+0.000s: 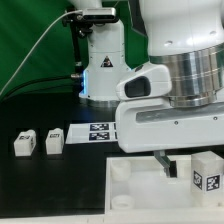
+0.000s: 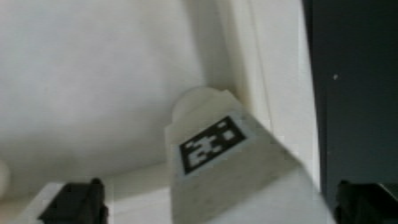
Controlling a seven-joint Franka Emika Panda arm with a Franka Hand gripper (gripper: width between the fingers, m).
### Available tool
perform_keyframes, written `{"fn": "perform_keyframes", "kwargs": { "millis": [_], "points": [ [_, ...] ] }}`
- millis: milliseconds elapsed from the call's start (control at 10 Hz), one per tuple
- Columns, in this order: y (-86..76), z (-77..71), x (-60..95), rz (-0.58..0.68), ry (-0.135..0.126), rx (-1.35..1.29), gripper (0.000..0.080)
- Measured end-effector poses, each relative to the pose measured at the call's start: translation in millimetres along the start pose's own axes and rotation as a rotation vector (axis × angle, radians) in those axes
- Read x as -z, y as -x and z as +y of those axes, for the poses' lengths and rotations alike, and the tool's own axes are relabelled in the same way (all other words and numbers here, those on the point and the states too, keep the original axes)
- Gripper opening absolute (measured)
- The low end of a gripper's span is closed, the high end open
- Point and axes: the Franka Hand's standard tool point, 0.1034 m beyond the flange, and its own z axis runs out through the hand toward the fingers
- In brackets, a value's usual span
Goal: Assemble one leg
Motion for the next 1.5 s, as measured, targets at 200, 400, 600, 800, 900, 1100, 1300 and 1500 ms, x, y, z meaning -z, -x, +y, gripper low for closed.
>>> {"fn": "perform_keyframes", "kwargs": {
  "millis": [200, 400, 600, 800, 900, 1100, 1300, 1500],
  "points": [
    [0.3, -0.4, -0.6, -0.001, -0.005, -0.059, 0.0419],
    [0.5, -1.1, -0.8, -0.002, -0.008, -0.183, 0.0294],
    [0.1, -2.6, -2.0, -0.005, -0.014, -0.446, 0.0294],
    [-1.9, -0.7, -2.5, -0.006, -0.016, -0.782, 0.0294],
    [-1.7, -0.5, -2.7, -0.010, -0.022, -0.973, 0.0294],
    [0.4, -3.1, -2.2, -0.016, -0.042, -1.359, 0.0294],
    [1.3, -0.7, -2.5, -0.015, -0.077, -1.536, 0.0294],
    [1.8, 0.4, -2.2, -0.022, -0.081, -1.652, 0.0294]
  ]
}}
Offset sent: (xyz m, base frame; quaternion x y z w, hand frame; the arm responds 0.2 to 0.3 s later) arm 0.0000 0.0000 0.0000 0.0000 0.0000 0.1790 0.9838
